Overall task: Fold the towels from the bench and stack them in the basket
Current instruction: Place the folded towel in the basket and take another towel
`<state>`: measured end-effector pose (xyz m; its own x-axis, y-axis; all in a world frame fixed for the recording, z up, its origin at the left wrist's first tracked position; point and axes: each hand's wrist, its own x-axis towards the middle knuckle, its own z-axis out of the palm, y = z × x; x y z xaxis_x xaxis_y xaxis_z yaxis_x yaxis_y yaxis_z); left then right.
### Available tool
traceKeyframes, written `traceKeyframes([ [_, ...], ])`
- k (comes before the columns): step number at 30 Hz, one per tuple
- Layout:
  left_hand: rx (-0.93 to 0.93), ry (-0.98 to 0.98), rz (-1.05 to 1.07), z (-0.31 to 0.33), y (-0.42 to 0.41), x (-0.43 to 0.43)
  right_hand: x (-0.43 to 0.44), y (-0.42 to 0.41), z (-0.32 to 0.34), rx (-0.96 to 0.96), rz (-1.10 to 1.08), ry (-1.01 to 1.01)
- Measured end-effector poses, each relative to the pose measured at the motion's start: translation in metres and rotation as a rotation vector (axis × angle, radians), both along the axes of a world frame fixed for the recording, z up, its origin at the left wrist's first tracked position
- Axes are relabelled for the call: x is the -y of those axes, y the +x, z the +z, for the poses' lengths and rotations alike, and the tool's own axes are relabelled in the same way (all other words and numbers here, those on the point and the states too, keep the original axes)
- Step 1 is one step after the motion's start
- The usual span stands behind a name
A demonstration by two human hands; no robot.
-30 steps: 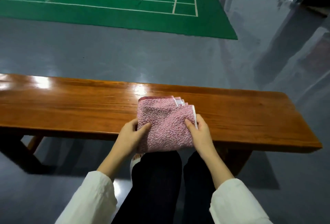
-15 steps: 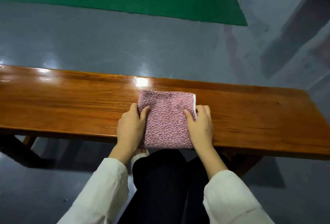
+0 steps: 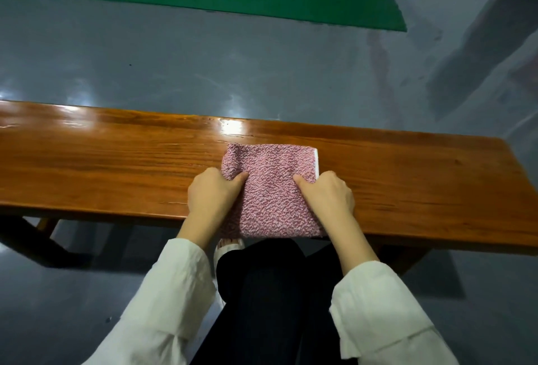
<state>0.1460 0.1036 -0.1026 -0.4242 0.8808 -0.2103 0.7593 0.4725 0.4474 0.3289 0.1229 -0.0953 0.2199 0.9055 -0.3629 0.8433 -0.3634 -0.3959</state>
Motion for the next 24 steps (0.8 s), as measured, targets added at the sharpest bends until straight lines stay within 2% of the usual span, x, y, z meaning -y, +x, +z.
traceKeyframes([
  [2,0.140,-0.033,-0.034,0.002,-0.006,-0.004,-0.002,0.001,-0.002,-0.072,0.029,0.001],
  [5,0.309,0.042,-0.039,0.001,-0.011,-0.002,-0.002,0.002,-0.007,-0.184,0.082,0.102],
  [11,0.485,0.232,-0.053,-0.007,-0.009,0.007,0.006,0.002,-0.013,-0.463,0.043,0.224],
  [15,0.511,0.311,-0.068,-0.001,-0.002,0.008,0.011,0.005,-0.012,-0.560,0.013,0.305],
  [24,0.481,0.438,-0.179,0.035,0.026,0.008,0.029,0.032,0.016,-0.534,-0.044,0.509],
])
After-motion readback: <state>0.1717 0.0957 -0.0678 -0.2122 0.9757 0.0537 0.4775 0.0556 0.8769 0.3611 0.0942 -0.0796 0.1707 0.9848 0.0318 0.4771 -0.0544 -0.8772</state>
